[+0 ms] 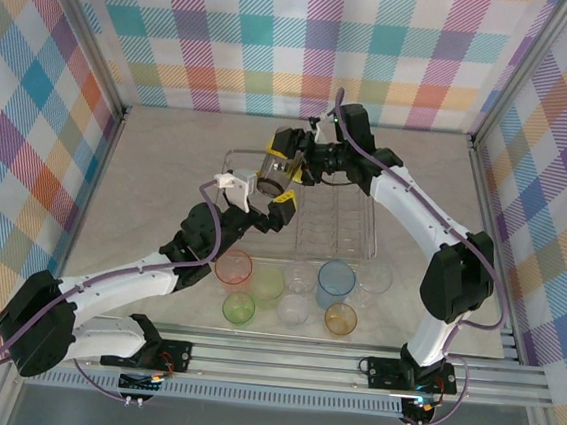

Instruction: Load the cups into the dish rack

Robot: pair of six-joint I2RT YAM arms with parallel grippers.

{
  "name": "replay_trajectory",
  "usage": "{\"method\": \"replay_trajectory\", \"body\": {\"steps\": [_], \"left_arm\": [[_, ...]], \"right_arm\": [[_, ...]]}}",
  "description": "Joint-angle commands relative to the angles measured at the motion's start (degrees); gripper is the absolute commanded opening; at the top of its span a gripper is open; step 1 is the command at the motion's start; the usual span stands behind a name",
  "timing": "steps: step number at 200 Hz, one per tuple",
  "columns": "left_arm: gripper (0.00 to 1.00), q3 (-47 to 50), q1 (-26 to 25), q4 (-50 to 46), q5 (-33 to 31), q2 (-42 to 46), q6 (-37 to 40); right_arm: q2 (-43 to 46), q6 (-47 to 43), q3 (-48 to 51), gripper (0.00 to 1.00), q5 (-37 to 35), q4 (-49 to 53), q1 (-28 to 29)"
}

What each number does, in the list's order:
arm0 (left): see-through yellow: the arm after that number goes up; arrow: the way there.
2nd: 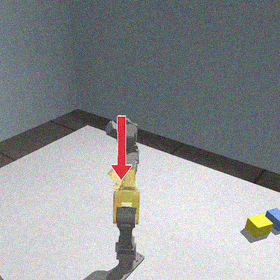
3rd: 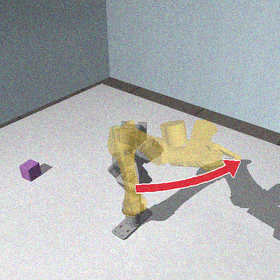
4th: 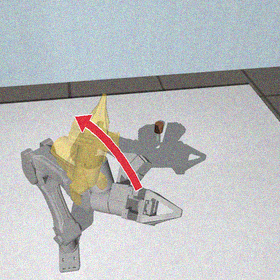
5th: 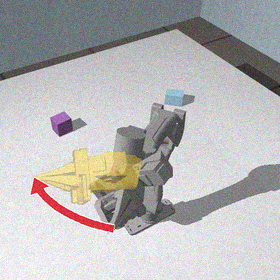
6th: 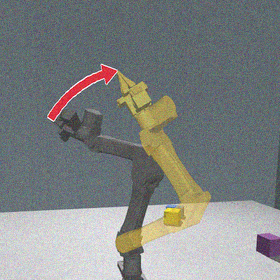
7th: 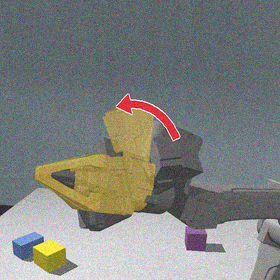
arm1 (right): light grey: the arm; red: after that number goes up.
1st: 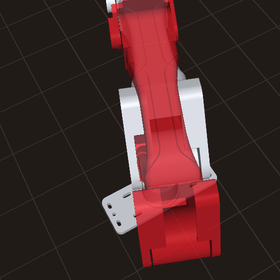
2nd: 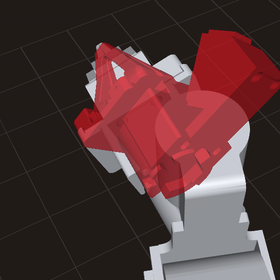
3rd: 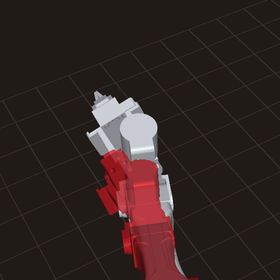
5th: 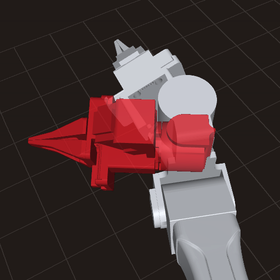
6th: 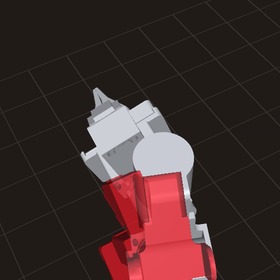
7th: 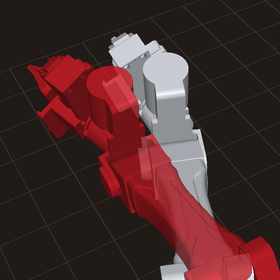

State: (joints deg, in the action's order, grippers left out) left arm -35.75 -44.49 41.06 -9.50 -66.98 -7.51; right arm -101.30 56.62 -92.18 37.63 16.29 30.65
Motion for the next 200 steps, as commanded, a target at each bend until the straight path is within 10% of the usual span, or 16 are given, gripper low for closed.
{"method": "replay_trajectory", "body": {"steps": [1, 81, 200], "left_arm": [[0.98, -2.58, 0.11, 3.74, -0.81, -0.93, -2.96], [0.90, -6.17, 0.03, 2.84, -6.30, -6.78, -11.92], [0.48, -9.52, 0.07, -1.11, -2.12, -6.68, -14.64]], "right_arm": [[2.50, 0.77, 0.06, 0.43, 1.57, -2.75, 0.02], [3.29, 1.05, 1.19, 0.43, 1.57, -3.08, 0.11], [2.73, 0.51, 0.99, 0.44, 1.66, -2.50, 0.11]]}}
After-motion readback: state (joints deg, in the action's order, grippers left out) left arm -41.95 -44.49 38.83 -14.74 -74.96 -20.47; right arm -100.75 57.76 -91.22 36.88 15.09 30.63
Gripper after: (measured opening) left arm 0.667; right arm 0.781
